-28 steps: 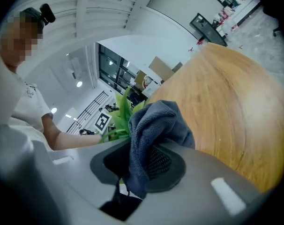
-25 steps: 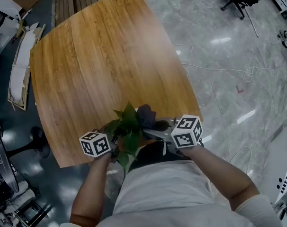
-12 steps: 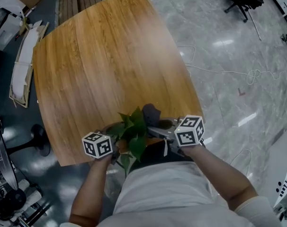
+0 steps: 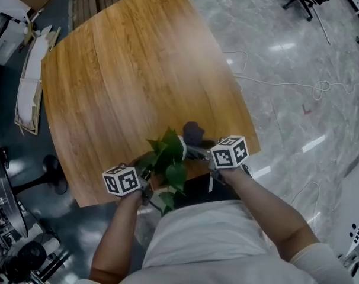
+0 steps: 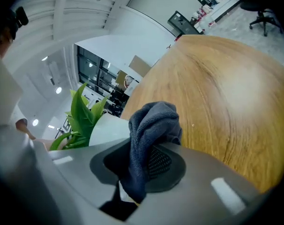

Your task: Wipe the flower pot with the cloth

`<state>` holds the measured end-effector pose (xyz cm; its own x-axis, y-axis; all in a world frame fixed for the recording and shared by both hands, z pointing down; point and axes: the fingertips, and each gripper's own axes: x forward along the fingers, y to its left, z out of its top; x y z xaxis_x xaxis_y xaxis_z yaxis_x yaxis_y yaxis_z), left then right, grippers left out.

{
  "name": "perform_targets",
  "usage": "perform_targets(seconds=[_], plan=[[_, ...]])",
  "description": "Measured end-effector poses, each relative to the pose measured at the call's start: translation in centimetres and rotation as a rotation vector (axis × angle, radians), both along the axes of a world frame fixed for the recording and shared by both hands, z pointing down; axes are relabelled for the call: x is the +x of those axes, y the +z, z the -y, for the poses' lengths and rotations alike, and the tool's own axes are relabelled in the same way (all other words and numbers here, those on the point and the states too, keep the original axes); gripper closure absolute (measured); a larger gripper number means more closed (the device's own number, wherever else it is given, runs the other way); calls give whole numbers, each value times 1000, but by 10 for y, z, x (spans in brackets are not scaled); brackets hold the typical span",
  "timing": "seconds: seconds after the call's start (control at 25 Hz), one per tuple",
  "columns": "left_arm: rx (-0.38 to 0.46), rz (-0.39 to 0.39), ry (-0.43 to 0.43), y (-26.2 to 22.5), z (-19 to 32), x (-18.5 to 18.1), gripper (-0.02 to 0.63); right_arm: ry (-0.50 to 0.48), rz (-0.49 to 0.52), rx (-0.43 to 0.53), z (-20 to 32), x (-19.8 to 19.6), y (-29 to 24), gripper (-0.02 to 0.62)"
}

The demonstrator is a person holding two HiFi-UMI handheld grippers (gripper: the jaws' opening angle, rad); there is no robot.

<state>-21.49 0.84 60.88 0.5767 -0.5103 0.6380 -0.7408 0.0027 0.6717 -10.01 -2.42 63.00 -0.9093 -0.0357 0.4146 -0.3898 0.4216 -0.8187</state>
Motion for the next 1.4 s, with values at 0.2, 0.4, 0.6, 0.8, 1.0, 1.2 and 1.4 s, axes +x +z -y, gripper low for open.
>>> perform_targets(seconds=[0.2,0.4,0.6,0.8,1.0,1.2,1.4], plan=[[-91,27,-52,10,-4,0,595,19,-16,3,3,-1,6,523],[-159,3,-80,12,-3,8,594,44,-39,12,9,4,6,523],[-188,-33,-99,15,1,20,588,54,-76,26,12,8,15,523],[-178,-35,-106,10,8,27,579,72,-94,32,16,15,19,523],[-168,-50,-114,6,6,30,521,77,-105,54,20,22,14,523],[-117,-36,-129,-10,8,27,514,83,-120,109,28,36,-3,525],[-31,15,-137,-43,14,16,514,60,-136,221,37,47,-45,525]])
